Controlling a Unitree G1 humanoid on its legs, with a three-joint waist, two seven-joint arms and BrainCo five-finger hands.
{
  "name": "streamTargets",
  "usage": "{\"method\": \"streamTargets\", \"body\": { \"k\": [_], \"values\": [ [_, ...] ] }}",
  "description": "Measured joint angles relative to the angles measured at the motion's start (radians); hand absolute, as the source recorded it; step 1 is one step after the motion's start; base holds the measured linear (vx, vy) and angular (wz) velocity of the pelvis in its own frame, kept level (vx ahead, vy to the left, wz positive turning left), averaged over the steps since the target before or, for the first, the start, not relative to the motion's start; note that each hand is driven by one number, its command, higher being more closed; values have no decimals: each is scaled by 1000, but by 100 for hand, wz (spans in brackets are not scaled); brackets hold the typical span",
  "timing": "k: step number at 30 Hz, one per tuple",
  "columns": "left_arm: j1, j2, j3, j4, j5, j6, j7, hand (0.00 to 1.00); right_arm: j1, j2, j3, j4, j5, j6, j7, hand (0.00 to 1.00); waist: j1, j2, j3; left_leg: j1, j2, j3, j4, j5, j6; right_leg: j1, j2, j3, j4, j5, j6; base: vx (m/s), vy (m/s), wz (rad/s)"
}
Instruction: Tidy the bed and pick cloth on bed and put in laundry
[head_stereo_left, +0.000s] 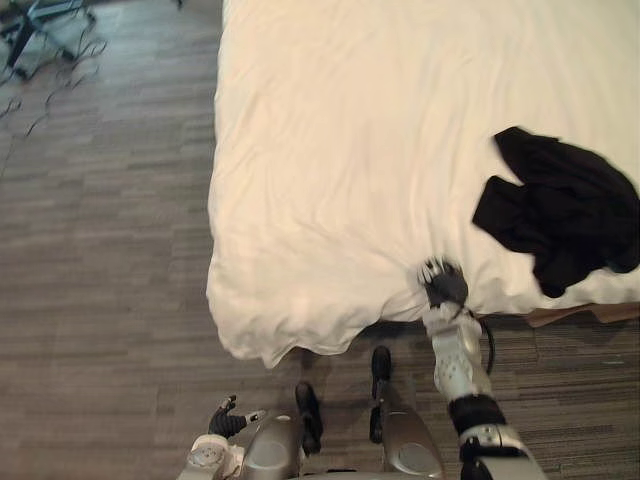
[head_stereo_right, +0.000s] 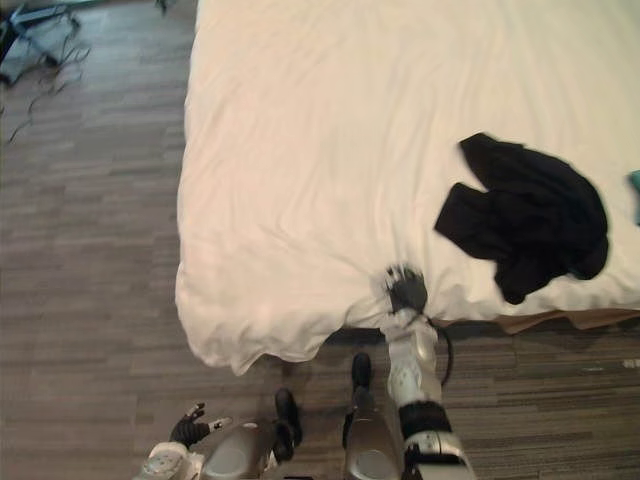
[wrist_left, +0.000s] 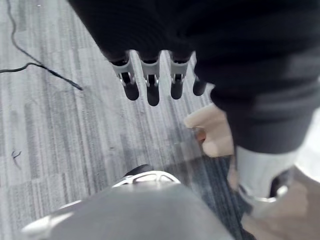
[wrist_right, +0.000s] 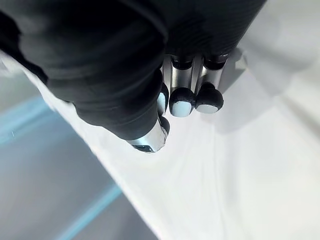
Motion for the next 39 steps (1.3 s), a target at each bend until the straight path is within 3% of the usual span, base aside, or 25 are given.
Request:
{"method": "streamTargets", "body": {
  "k": [1,2,3,5,6,8,10,12,14,16,18,19,21,23,26,28,30,31,32,33,34,35,36,37,39],
  "values": [
    [0,-1,0,3,7,6,-4,0,35,-9,-25,24,-16,-1,-26,100,-9,2,-1,9,-1,11,-10,0,0,0,0,9,0,0,0,66,37,-52],
    [-1,0,0,18,15,23,-12,0,100,-16,-68,42,-66,-6,-74,0,-31,3,-4,31,-3,33,-27,0,0,3,5,23,0,0,0,56,28,-75],
    [-3,2,0,40,29,48,-14,0,177,-16,-94,42,-102,-21,-115,0,-63,-4,-12,65,-1,78,-48,-2,-5,6,18,54,0,0,0,65,29,-88],
    [-4,5,-1,55,42,74,-16,0,226,-6,-101,43,-129,-34,-130,0,-79,-14,-26,103,5,141,-62,-9,-15,7,39,83,0,2,-2,38,-5,-115],
    [1,4,0,60,45,88,-16,0,258,8,-101,44,-165,-46,-130,0,-84,-14,-45,128,24,233,-68,-12,-21,1,41,-32,10,-40,-52,-2,-17,-153],
    [25,1,-2,56,46,93,-14,0,251,43,-73,71,-201,-70,-114,0,-86,21,-77,164,83,385,-72,-12,-30,-38,36,-332,127,-117,-120,45,19,-198],
    [34,8,-3,57,36,94,-11,0,218,64,-23,115,-202,-77,-63,0,-76,12,-87,214,99,509,-37,-10,-34,-32,-5,-523,270,-140,-163,184,-11,-222],
    [33,15,-2,59,17,95,-11,0,214,70,12,124,-198,-76,-5,0,-74,-1,-94,223,104,562,40,-19,-45,-15,-11,-550,260,-184,-150,155,-162,-152],
    [1,-12,-3,58,6,86,-9,0,204,50,65,167,-199,-61,68,0,-74,23,-79,152,264,446,489,-27,4,50,53,-434,194,-201,-165,121,-199,-135],
    [4,-28,18,57,-50,83,-7,0,177,28,121,172,-201,-62,88,0,-58,51,-67,34,296,202,687,-91,4,73,98,-324,176,-202,-181,66,-30,-188],
    [32,-44,42,88,-82,87,1,0,122,2,179,157,-201,-62,104,0,-27,57,-68,-63,188,-101,663,-145,-3,68,141,-149,174,-184,-183,104,68,-304],
    [74,-60,72,91,-109,88,10,0,89,-9,212,153,-215,-66,116,0,16,48,-67,-72,99,-289,536,-152,-14,56,173,-7,175,-161,-165,140,96,-331],
    [117,-63,80,110,-150,88,12,0,62,-29,249,145,-236,-65,131,0,31,48,-70,-68,53,-474,349,-132,-9,31,221,124,173,-150,-129,106,103,-257],
    [128,-53,77,130,-172,92,-15,0,67,-27,253,150,-237,-61,138,0,22,26,-81,-33,47,-470,262,-139,-18,19,232,178,158,-139,-99,82,109,-118],
    [134,-23,71,159,-171,100,-32,0,96,-8,239,150,-237,-70,152,0,31,-23,-88,69,77,-327,91,-99,-25,-2,167,-35,149,-223,-51,40,105,-94],
    [136,-2,45,170,-175,103,-22,0,117,-2,243,151,-242,-90,188,0,33,-44,-93,138,78,-255,42,-95,-31,8,141,-120,145,-153,-41,61,67,-114],
    [119,-2,18,166,-179,82,13,0,162,-8,226,153,-280,-116,237,0,10,-30,-101,157,84,-230,60,-94,-32,35,153,-126,152,-107,-95,97,-6,-62],
    [113,-3,17,163,-179,75,17,0,166,-8,223,156,-280,-116,249,0,9,-29,-100,157,85,-231,67,-94,-32,33,155,-122,160,-106,-95,43,-3,-28],
    [102,-1,17,157,-179,67,22,0,172,-7,221,162,-280,-116,268,0,8,-29,-100,156,85,-232,81,-95,-31,33,157,-114,170,-101,-92,-31,11,-32],
    [93,2,19,148,-178,65,28,0,173,-6,220,170,-280,-114,290,0,9,-29,-100,159,78,-240,84,-86,-17,30,164,-95,177,-74,-55,-88,25,-61],
    [84,-15,27,129,-180,55,32,0,156,-10,216,174,-281,-102,324,0,22,8,-107,152,122,-231,78,-60,-12,15,176,-81,217,-73,-35,-108,45,-39],
    [78,-17,29,126,-177,54,37,0,150,-8,211,175,-281,-96,338,0,2,7,-107,149,128,-229,80,-60,-12,0,151,-96,331,-155,-91,-89,46,9],
    [74,-3,24,115,-180,48,40,0,158,-7,202,189,-280,-82,357,0,-18,-1,-112,152,127,-237,78,-56,-18,2,89,-116,473,-260,-94,-32,26,58],
    [70,0,19,115,-182,46,44,0,171,-7,196,202,-279,-70,368,0,-14,-16,-128,159,119,-243,63,-53,-23,51,42,-112,442,-274,-48,-4,0,39],
    [71,17,24,118,-188,45,59,0,174,4,199,217,-279,-57,380,0,4,-50,-172,141,105,-237,44,-37,-42,106,27,-75,256,-252,-6,39,-47,-14]
  ]
}}
